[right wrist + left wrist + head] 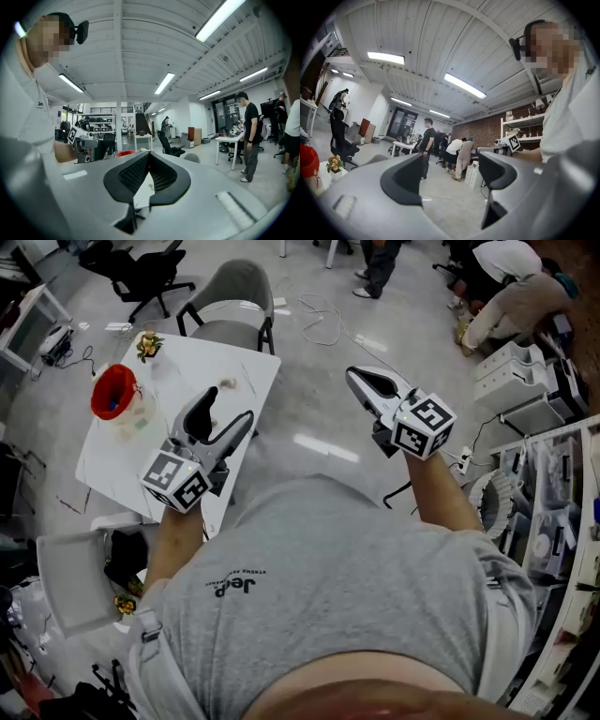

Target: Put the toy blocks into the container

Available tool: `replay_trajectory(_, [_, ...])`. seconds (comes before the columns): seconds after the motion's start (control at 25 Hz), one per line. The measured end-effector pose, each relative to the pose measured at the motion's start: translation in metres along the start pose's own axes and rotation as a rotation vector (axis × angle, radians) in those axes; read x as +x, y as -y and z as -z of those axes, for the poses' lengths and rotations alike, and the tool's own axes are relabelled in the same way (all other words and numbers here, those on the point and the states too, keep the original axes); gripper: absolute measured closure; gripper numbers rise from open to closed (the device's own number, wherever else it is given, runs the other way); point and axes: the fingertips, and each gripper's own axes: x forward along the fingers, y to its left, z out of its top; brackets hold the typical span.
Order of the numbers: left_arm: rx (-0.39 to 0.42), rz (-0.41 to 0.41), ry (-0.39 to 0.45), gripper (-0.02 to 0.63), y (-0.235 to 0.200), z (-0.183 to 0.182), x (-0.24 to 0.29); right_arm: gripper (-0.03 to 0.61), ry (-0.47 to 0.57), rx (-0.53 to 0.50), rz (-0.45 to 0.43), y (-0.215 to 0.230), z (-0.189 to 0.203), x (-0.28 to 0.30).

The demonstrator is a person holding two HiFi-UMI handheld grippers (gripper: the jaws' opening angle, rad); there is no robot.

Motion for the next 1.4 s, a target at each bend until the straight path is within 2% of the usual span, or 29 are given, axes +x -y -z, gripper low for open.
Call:
replay_trajectory(0.28, [-0.019,-0.008,-0.025,0.216,-0.035,0.010,0.057,0.575,-0.008,0.032,-0.016,0.061,0.007,0.026])
replay_trajectory(0.56, [0.012,-0.072,-0.023,0.216,-0.057,0.012,0.150,0.575,0.017,0.050,-0.091,0.167,0.008,0.050])
replay_trajectory(0.72, [-0.024,-0.135,-0.012,0.216,-0.071,0.016,0.213,0.575,0.002,0.056,-0.156,0.230,0.003,0.064])
replay_trajectory(0.8, [-0.015,-0.157,-0.016,0.216,-0.076,0.016,0.241,0.575,0.000,0.050,-0.188,0.258,0.002,0.069])
replay_trajectory(0.96, [-0.014,-0.177,-0.021,0.216,-0.084,0.017,0.288,0.575,0.000,0.065,-0.205,0.306,0.004,0.081])
replay_trajectory(1.16, [0.010,-0.159,-0.060,0.216,-0.098,0.022,0.305,0.575,-0.004,0.090,-0.199,0.322,0.011,0.098])
replay_trajectory(1.4, [-0.001,-0.083,-0.076,0.216,-0.123,0.022,0.304,0.575,0.004,0.081,-0.120,0.317,0.008,0.109])
